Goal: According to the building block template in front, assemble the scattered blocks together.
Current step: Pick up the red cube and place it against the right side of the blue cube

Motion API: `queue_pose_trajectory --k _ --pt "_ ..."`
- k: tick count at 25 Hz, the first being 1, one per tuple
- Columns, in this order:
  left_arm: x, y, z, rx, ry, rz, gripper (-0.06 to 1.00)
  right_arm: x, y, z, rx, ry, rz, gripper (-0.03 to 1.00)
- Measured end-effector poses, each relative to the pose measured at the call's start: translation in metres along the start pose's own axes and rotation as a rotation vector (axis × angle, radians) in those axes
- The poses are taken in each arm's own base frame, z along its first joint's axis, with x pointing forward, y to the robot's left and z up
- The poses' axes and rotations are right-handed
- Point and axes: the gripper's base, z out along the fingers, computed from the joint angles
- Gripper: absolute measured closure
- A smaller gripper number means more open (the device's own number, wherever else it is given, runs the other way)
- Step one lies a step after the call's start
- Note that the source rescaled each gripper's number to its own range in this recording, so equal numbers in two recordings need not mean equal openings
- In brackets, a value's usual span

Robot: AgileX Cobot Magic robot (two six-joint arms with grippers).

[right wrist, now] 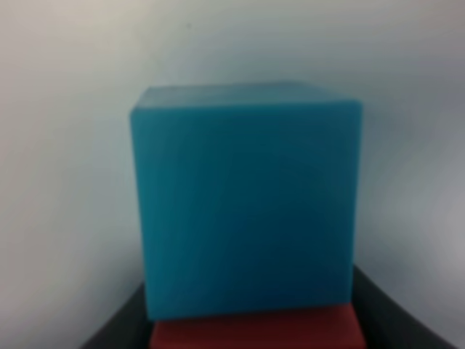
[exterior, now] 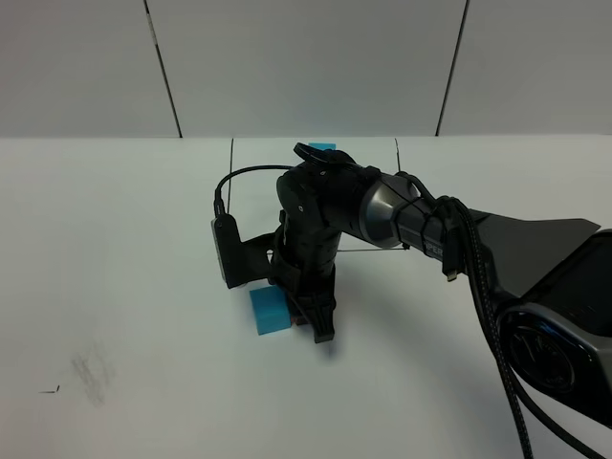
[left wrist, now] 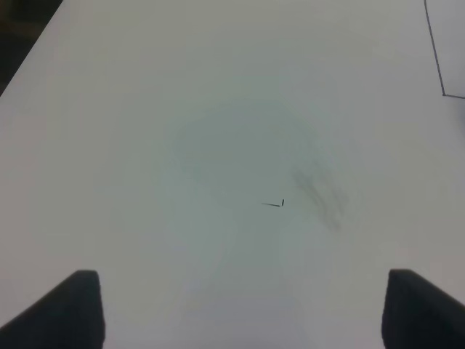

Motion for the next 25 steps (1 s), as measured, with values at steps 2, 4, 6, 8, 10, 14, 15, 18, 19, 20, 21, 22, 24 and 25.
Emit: queue_pose_trajectory --k 2,4,6,8,10,14,15,18,19,20,21,22,24,25 --pt "0.0000 0.0000 0.0000 0.000 0.000 0.000 -0.06 -0.0004 -0.0005 0.0006 -0.003 -0.001 -0.004 0.97" --pt "0.0000 0.0000 0.0000 0.000 0.000 0.000 -0.06 -0.0005 -0.0005 0.0008 -0.004 -0.001 -0.005 0.97" --pt "0.0000 0.0000 0.0000 0.000 0.000 0.000 -0.06 -0.0005 -0.0005 0.0009 -0.005 0.000 -0.008 0.97" --pt "0.0000 0.0000 0.0000 0.000 0.000 0.000 -0.06 -0.0003 0.0006 0.0011 -0.019 0.003 -0.011 0.97" --pt "0.0000 0.0000 0.0000 0.000 0.000 0.000 -0.06 0.0007 0.0027 0.0018 -0.043 0.013 -0.013 0.97" --pt "0.0001 0.0000 -0.0001 0.000 -0.001 0.000 -0.06 0.0013 0.0046 0.0022 -0.066 0.021 -0.011 0.97" --pt "0.0001 0.0000 -0.0001 0.000 -0.001 0.000 -0.06 0.0012 0.0049 0.0021 -0.069 0.020 -0.009 0.97" --pt "0.0001 0.0000 -0.0001 0.000 -0.001 0.000 -0.06 0.0009 0.0063 0.0024 -0.085 0.017 -0.003 0.97" --pt "0.0001 0.0000 -0.0002 0.000 -0.002 0.000 -0.06 0.0009 0.0067 0.0028 -0.090 0.017 -0.002 0.97" --pt "0.0001 0.0000 -0.0002 0.000 -0.002 0.000 -0.06 0.0008 0.0068 0.0028 -0.090 0.016 -0.001 0.97" --pt "0.0001 0.0000 -0.0002 0.000 -0.002 0.000 -0.06 0.0008 0.0068 0.0028 -0.090 0.016 -0.002 0.97" --pt "0.0001 0.0000 -0.0002 0.000 -0.002 0.000 -0.06 0.0008 0.0068 0.0028 -0.090 0.016 -0.003 0.97" --pt "0.0001 0.0000 -0.0002 0.000 -0.002 0.000 -0.06 0.0006 0.0068 0.0028 -0.091 0.014 -0.004 0.97" --pt "0.0001 0.0000 -0.0002 0.000 -0.002 0.000 -0.06 0.0005 0.0069 0.0027 -0.092 0.013 -0.003 0.97"
